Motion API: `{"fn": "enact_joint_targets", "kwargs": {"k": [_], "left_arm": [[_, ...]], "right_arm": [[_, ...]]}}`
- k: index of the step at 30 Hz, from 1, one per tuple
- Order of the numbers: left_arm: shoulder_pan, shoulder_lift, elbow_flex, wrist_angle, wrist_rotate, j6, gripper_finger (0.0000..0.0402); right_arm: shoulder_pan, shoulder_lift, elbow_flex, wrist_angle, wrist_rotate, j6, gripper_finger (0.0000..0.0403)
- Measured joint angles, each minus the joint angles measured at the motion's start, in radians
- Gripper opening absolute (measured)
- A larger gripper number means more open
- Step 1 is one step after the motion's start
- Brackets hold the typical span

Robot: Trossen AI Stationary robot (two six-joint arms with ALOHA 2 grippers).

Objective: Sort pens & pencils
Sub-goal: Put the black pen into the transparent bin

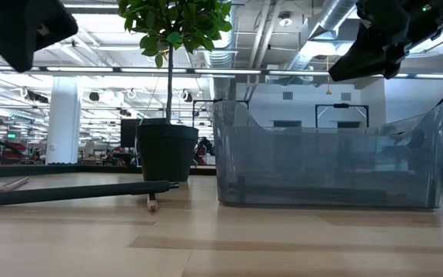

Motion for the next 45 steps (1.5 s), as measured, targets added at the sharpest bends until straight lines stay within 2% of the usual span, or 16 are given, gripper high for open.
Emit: {"fn": "enact_joint_targets", "kwargs": {"k": [7, 12, 21, 33, 45], "left_arm": [[0.013, 0.036, 0.046, -0.008, 0.014, -0.001, 0.0182], [0.061, 0.036, 0.046, -0.076, 0.027, -0.073, 0.0182], [0.170, 0.037, 0.046, -0.028, 0.043, -0.053, 0.0182], [0.223, 0.092, 0.044, 0.064, 0.195, -0.018, 0.0182], [0.257, 0.124, 0.046, 0.084, 0.148, -0.026, 0.0171]], "right_arm": [[0.000, 0.000, 0.000, 0.000, 0.000, -0.002, 0.0159], [0.000, 0.000, 0.000, -0.002, 0.000, -0.002, 0.0159], [0.000, 0.000, 0.000, -0.008, 0.000, -0.002, 0.0159], [0.000, 0.000, 0.000, -0.077, 0.000, -0.003, 0.0159], [0.000, 0.000, 0.000, -0.102, 0.000, -0.002, 0.0159]]}}
